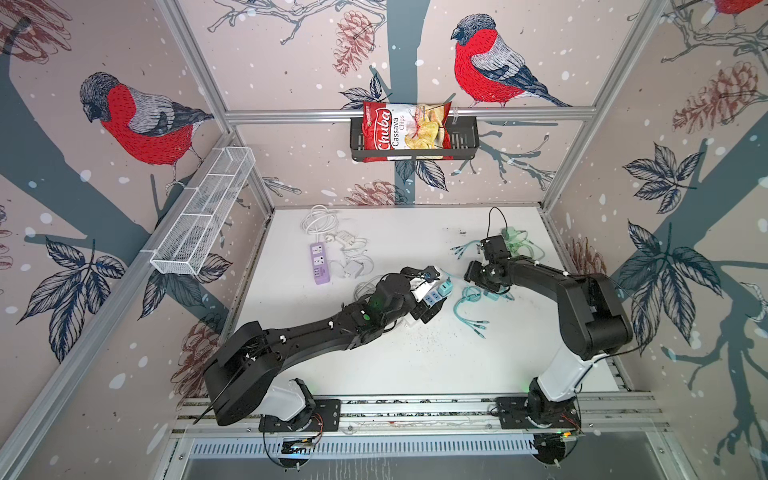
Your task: Insert the plug
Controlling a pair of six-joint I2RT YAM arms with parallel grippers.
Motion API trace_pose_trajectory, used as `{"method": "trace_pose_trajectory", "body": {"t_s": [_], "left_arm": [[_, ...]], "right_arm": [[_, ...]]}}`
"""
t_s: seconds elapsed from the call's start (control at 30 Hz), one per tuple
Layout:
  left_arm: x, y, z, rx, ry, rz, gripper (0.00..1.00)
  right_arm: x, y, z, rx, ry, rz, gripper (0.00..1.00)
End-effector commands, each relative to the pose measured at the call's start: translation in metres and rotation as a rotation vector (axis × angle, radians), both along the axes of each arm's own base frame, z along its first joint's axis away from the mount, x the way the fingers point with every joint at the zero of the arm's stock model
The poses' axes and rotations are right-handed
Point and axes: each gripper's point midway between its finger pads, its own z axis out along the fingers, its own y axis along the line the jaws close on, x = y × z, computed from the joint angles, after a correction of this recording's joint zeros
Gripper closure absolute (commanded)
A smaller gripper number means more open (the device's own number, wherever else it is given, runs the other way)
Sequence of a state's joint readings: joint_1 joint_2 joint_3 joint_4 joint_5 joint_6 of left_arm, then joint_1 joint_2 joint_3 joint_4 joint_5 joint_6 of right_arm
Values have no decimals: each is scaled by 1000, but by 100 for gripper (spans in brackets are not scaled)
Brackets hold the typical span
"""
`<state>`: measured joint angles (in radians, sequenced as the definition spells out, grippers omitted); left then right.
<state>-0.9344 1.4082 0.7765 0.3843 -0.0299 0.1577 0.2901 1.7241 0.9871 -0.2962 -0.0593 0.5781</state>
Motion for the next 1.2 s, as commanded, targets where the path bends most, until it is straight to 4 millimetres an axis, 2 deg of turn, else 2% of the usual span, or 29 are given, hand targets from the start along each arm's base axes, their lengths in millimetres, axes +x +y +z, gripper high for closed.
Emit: {"method": "trace_pose_trajectory", "body": {"t_s": [0.0,0.13,0.23,0.33,0.47,0.57,0.7,0.8,0.93,1.03,1.17], "left_arm": [[1,0,9,-18,-25,5,3],[2,-3,10,-25,-28,3,3],[3,-5,10,-24,-29,0,3],[3,-9,10,-22,-30,-9,3],[4,-14,12,-13,-38,-24,3],[4,-19,12,-9,-51,-42,3],[5,-27,12,7,-61,-67,3],[5,-30,16,19,-78,-71,3],[-6,-44,17,18,-94,-148,3],[-25,-66,2,67,-120,-245,3],[-40,-92,-10,82,-138,-342,3]], "right_arm": [[-21,-13,-1,-61,26,-12,34],[-53,-21,1,-56,44,-25,34],[-74,-26,12,-44,23,-45,33],[-84,-34,27,-39,-17,-73,31],[-78,-45,50,-68,-79,-118,30],[-65,-57,55,-90,-103,-157,30],[-47,-76,48,-156,-67,-208,30],[-42,-88,42,-177,-45,-242,31],[-51,-101,30,-199,-6,-277,31],[-57,-111,22,-190,24,-297,32],[-61,-112,20,-156,28,-303,32]]}}
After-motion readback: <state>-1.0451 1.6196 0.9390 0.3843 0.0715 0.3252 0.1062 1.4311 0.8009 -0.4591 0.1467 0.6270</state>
